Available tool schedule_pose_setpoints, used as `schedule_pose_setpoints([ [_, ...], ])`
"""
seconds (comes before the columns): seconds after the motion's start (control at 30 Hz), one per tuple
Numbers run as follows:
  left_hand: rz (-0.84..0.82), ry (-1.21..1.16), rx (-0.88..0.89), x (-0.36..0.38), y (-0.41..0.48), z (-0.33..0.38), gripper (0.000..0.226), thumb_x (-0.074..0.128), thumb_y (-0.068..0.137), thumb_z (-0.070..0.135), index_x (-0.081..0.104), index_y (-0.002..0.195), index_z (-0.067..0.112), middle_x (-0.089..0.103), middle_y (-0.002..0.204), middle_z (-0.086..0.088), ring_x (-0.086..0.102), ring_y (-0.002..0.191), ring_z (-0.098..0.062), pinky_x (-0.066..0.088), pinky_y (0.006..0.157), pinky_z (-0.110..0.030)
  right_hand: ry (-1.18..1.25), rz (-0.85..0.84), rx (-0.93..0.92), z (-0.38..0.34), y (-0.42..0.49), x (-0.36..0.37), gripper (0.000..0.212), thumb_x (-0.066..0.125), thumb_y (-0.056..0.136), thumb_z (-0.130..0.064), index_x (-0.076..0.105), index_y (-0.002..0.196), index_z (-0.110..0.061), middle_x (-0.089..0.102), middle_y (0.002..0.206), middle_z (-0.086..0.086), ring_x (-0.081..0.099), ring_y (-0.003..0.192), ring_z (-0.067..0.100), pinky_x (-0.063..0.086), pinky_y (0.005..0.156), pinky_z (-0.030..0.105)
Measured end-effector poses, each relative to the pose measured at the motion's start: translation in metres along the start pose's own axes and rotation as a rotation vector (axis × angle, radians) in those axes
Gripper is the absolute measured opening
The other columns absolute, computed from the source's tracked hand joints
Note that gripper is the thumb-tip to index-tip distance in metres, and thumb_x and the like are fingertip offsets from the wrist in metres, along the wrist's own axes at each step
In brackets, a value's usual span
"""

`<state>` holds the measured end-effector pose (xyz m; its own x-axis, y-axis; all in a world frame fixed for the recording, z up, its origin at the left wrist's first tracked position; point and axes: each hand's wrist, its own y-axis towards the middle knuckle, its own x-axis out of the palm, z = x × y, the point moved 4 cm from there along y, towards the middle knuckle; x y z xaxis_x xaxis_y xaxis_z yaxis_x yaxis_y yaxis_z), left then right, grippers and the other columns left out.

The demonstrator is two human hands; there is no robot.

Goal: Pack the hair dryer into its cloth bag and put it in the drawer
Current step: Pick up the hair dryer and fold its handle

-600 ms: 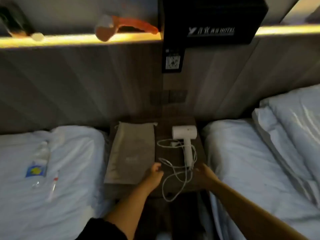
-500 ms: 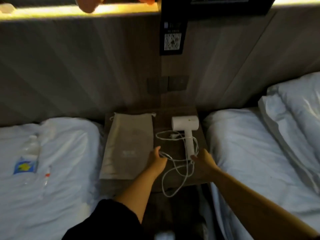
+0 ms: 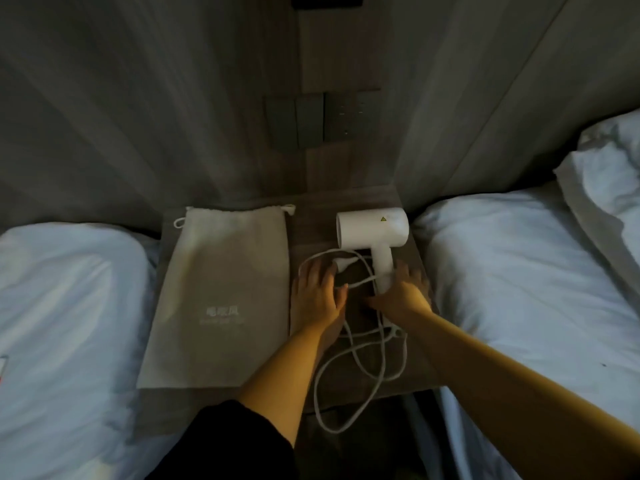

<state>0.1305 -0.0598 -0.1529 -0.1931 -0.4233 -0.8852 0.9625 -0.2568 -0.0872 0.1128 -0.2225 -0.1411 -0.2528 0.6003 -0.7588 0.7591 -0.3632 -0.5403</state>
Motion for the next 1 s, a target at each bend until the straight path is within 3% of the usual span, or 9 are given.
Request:
schedule_pose_setpoints([
  [0.07, -0.018, 0.003, 0.032, 0.003, -0.006, 0.001, 0.057, 0.031, 0.087, 0.044, 0.057, 0.125, 0.011, 0.054, 0.132, -0.015, 0.045, 0.127, -0.036, 0.041, 0.102, -0.048, -0.042, 0.076, -0.010, 0.000, 0.000, 0.001, 0.092, 0.078, 0.067, -0.034, 0.026, 0.141, -0.015, 0.029, 0.147, 0.014, 0.024, 0.136, 0.036, 0.032, 0.109, 0.049],
  [0.1, 0.003, 0.008, 0.044, 0.005, -0.009, -0.001, 0.058, 0.028, 0.088, 0.045, 0.055, 0.127, 0.012, 0.052, 0.133, -0.014, 0.043, 0.127, -0.034, 0.039, 0.103, -0.046, -0.033, 0.103, -0.006, 0.001, 0.000, 0.003, 0.086, 0.077, 0.068, -0.031, 0.030, 0.138, -0.013, 0.032, 0.144, 0.014, 0.027, 0.135, 0.035, 0.034, 0.108, 0.048],
  [0.2, 0.117, 0.069, 0.117, 0.015, -0.015, -0.007, 0.045, 0.036, 0.089, 0.039, 0.063, 0.113, 0.012, 0.063, 0.112, -0.013, 0.059, 0.104, -0.034, 0.048, 0.086, -0.043, 0.056, 0.163, 0.000, 0.003, 0.002, 0.006, 0.070, 0.074, 0.072, -0.023, 0.038, 0.131, -0.008, 0.043, 0.136, 0.016, 0.041, 0.127, 0.034, 0.041, 0.102, 0.046],
  [0.27, 0.206, 0.110, 0.150, 0.020, -0.014, -0.009, 0.039, 0.040, 0.088, 0.037, 0.065, 0.105, 0.013, 0.064, 0.103, -0.012, 0.061, 0.095, -0.033, 0.050, 0.079, -0.041, 0.112, 0.218, -0.029, 0.006, 0.004, 0.008, 0.056, 0.072, 0.073, -0.021, 0.045, 0.121, -0.009, 0.055, 0.123, 0.015, 0.054, 0.112, 0.032, 0.048, 0.086, 0.040],
  [0.33, 0.264, 0.134, 0.179, 0.022, -0.011, -0.009, 0.036, 0.039, 0.088, 0.037, 0.064, 0.094, 0.012, 0.064, 0.093, -0.013, 0.060, 0.089, -0.033, 0.050, 0.074, -0.040, 0.139, 0.268, -0.063, 0.010, 0.004, 0.008, 0.045, 0.070, 0.073, -0.022, 0.050, 0.112, -0.010, 0.062, 0.110, 0.013, 0.060, 0.097, 0.030, 0.045, 0.072, 0.032],
  [0.57, 0.404, 0.194, 0.338, 0.026, -0.008, -0.005, 0.039, 0.038, 0.087, 0.040, 0.059, 0.067, 0.014, 0.064, 0.066, -0.011, 0.061, 0.068, -0.032, 0.047, 0.057, -0.036, 0.040, 0.337, -0.179, 0.017, 0.016, -0.003, 0.046, 0.069, 0.072, -0.024, 0.055, 0.113, -0.009, 0.064, 0.109, 0.013, 0.062, 0.096, 0.031, 0.041, 0.069, 0.030],
  [0.7, 0.439, 0.141, 0.400, 0.028, -0.015, -0.003, 0.048, 0.029, 0.088, 0.046, 0.059, 0.073, 0.012, 0.067, 0.075, -0.015, 0.062, 0.075, -0.036, 0.048, 0.063, -0.039, 0.067, 0.379, -0.239, 0.020, 0.012, -0.003, 0.043, 0.072, 0.067, -0.022, 0.055, 0.105, -0.009, 0.062, 0.094, 0.010, 0.058, 0.082, 0.028, 0.042, 0.065, 0.030],
  [0.9, 0.409, 0.055, 0.387, 0.039, -0.060, 0.007, 0.027, 0.043, 0.095, 0.034, 0.059, 0.090, 0.013, 0.065, 0.100, -0.012, 0.056, 0.097, -0.029, 0.041, 0.078, -0.036, 0.172, 0.436, -0.309, 0.051, -0.025, 0.007, 0.040, 0.076, 0.063, -0.019, 0.056, 0.096, -0.009, 0.057, 0.085, 0.008, 0.056, 0.077, 0.025, 0.043, 0.064, 0.031],
  [1.0, 0.261, -0.172, 0.322, 0.042, -0.096, 0.014, 0.021, 0.047, 0.094, 0.033, 0.061, 0.097, 0.017, 0.063, 0.099, -0.005, 0.056, 0.092, -0.020, 0.039, 0.069, -0.023, 0.183, 0.423, -0.324, 0.080, -0.060, 0.016, 0.043, 0.077, 0.063, -0.017, 0.059, 0.100, -0.005, 0.057, 0.086, 0.009, 0.053, 0.076, 0.024, 0.041, 0.065, 0.029],
])
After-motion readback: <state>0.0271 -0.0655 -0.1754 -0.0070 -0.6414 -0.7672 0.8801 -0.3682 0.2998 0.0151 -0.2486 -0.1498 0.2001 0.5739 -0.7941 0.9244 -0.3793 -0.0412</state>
